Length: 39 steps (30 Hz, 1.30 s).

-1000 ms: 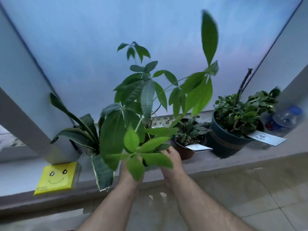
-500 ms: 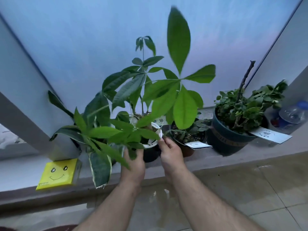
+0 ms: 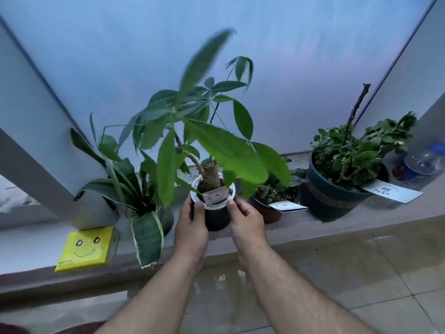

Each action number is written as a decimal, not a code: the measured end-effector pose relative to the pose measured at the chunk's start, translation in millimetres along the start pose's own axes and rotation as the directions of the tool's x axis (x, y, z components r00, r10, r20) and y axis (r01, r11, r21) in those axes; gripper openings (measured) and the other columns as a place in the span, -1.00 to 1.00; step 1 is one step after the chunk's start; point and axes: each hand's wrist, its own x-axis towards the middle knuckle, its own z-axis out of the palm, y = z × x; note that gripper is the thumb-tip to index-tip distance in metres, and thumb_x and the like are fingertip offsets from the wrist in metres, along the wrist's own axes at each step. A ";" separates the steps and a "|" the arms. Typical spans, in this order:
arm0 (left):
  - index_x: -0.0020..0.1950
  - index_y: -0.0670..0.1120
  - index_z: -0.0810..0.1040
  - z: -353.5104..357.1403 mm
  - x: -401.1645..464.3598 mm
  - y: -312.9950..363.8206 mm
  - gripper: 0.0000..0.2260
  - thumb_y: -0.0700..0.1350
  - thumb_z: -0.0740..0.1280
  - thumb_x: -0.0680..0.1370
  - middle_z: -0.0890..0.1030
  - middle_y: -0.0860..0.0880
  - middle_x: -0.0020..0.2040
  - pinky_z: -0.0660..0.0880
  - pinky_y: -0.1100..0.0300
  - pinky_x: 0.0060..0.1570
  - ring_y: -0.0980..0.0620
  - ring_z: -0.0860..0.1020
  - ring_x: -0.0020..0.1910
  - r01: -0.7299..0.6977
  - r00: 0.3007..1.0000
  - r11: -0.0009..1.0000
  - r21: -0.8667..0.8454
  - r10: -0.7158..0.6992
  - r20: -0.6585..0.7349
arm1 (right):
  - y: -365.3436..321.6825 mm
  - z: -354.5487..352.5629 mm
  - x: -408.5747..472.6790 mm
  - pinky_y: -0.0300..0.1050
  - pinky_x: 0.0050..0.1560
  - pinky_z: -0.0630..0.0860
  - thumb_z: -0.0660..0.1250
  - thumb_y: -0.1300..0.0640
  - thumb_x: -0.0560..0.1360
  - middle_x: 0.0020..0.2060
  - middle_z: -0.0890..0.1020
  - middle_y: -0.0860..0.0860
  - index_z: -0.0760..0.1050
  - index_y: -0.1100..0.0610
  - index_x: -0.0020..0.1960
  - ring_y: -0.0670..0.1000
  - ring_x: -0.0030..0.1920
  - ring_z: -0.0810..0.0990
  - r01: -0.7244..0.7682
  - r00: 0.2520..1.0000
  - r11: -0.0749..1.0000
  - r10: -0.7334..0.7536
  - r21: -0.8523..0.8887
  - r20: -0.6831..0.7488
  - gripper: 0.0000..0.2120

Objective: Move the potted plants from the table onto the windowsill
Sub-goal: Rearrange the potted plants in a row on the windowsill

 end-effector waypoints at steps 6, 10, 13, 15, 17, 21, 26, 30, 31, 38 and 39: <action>0.32 0.08 0.54 -1.4 1.4 -7.5 -0.64 0.16 0.22 0.58 0.68 0.06 0.19 0.50 -0.10 0.31 0.06 0.62 0.22 0.031 0.999 0.999 -0.010 -0.030 0.037 | -7.7 0.6 -1.2 0.05 0.29 0.60 0.34 0.19 0.63 0.02 0.78 0.07 0.71 0.16 0.09 0.08 0.18 0.71 -0.070 0.997 0.994 0.073 0.083 -0.024 -0.83; 0.33 0.13 0.53 0.2 0.1 -0.5 -0.72 0.03 0.17 0.66 0.65 0.14 0.20 0.50 0.10 0.27 0.10 0.57 0.27 0.032 0.999 0.999 0.006 -0.033 0.042 | -7.1 -0.7 -0.4 0.01 0.27 0.60 0.34 0.17 0.63 0.03 0.78 0.03 0.71 0.08 0.05 0.05 0.16 0.72 -0.083 0.996 0.994 0.082 0.067 0.023 -0.84; 0.42 0.10 0.44 7.0 -16.4 16.6 -0.70 -0.03 0.16 0.69 0.49 0.32 0.05 0.34 0.38 0.06 0.18 0.47 0.23 0.076 0.997 0.997 -0.014 -0.076 -0.033 | 1.6 -9.8 -3.0 -0.08 0.20 0.60 0.35 0.01 0.61 0.02 0.76 -0.05 0.66 0.13 0.17 -0.06 0.09 0.70 -0.085 0.996 0.996 0.085 0.024 -0.006 -0.75; 0.53 -0.02 0.32 8.4 -32.7 27.7 -0.61 -0.08 0.16 0.69 0.42 0.31 0.05 0.26 0.37 0.09 0.21 0.41 0.22 0.081 0.995 0.997 0.001 -0.081 -0.059 | 11.2 -14.9 -18.6 -0.15 -0.05 0.53 0.37 -0.08 0.56 -0.23 0.68 -0.14 0.63 0.08 0.00 -0.12 -0.15 0.60 -0.114 0.993 0.993 0.112 -0.031 -0.046 -0.77; 0.52 -0.09 0.31 3.8 -51.7 37.7 -0.59 -0.14 0.19 0.66 0.41 0.18 0.14 0.23 0.37 0.11 0.23 0.37 0.18 0.091 0.995 0.996 0.017 -0.090 -0.051 | 24.5 -17.4 -43.1 0.00 -0.10 0.54 0.36 -0.04 0.57 -0.29 0.71 0.01 0.64 0.19 -0.14 -0.03 -0.21 0.58 -0.169 0.985 0.978 0.170 -0.123 0.000 -0.70; 0.39 -0.02 0.42 -18.6 -98.7 74.1 -0.66 -0.18 0.28 0.62 0.53 0.16 0.26 0.40 0.52 0.06 0.33 0.55 0.11 -0.027 0.999 0.999 0.029 0.026 0.034 | 20.1 -2.0 -79.0 -0.18 -0.23 0.54 0.30 0.14 0.62 -0.27 0.75 0.11 0.63 0.28 -0.13 -0.15 -0.34 0.60 -0.186 0.950 0.952 0.238 -0.243 0.204 -0.74; -0.01 0.05 0.55 -102.6 -62.8 102.5 -0.92 -0.13 0.30 0.62 0.70 0.01 -0.14 0.65 -0.01 -0.12 0.05 0.70 -0.22 -0.274 0.894 0.959 0.079 0.284 -0.346 | 13.4 67.0 -64.8 -0.02 0.08 0.52 0.33 -0.14 0.49 -0.20 0.66 0.00 0.69 0.05 -0.05 -0.07 -0.09 0.58 -0.122 0.931 0.964 0.194 -0.238 0.310 -0.71; 0.02 -0.01 0.55 -147.9 -20.0 77.8 -0.93 -0.07 0.29 0.57 0.66 -0.02 -0.14 0.58 0.00 -0.07 -0.10 0.65 -0.14 -0.087 0.818 0.977 0.197 0.183 -0.545 | 3.7 102.2 -37.5 -0.10 -0.03 0.47 0.27 -0.04 0.56 -0.24 0.51 -0.15 0.56 -0.03 -0.06 -0.12 -0.22 0.45 -0.115 0.944 0.965 0.181 -0.238 0.275 -0.86; 0.08 -0.03 0.55 -151.4 -11.4 68.2 -0.87 -0.06 0.30 0.57 0.66 -0.04 -0.08 0.54 0.05 -0.04 -0.13 0.63 -0.05 -0.002 0.838 0.982 0.189 0.105 -0.535 | -2.1 107.1 -34.1 -0.18 -0.16 0.40 0.25 -0.02 0.57 -0.32 0.44 -0.17 0.50 -0.02 -0.16 -0.13 -0.30 0.37 -0.127 0.945 0.966 0.187 -0.227 0.267 -0.83; 0.23 0.08 0.55 -142.3 15.5 23.0 -0.80 0.00 0.31 0.61 0.63 0.01 0.21 0.47 -0.12 0.32 -0.02 0.58 0.16 0.213 0.951 0.976 -0.055 -0.220 -0.216 | -34.0 117.5 -36.6 -0.57 -0.47 0.39 0.23 0.22 0.68 -0.28 0.58 -0.26 0.54 -0.10 -0.16 -0.33 -0.32 0.51 -0.090 0.883 0.980 0.161 -0.176 0.441 -0.68; 0.21 0.08 0.56 -141.1 17.8 20.3 -0.82 -0.02 0.32 0.61 0.64 0.02 0.21 0.47 -0.12 0.32 -0.02 0.58 0.17 0.200 0.955 0.977 -0.069 -0.210 -0.211 | -29.6 118.3 -32.4 -0.57 -0.47 0.39 0.23 0.23 0.68 -0.29 0.58 -0.27 0.53 -0.11 -0.18 -0.34 -0.34 0.51 -0.063 0.889 0.983 0.134 -0.172 0.438 -0.66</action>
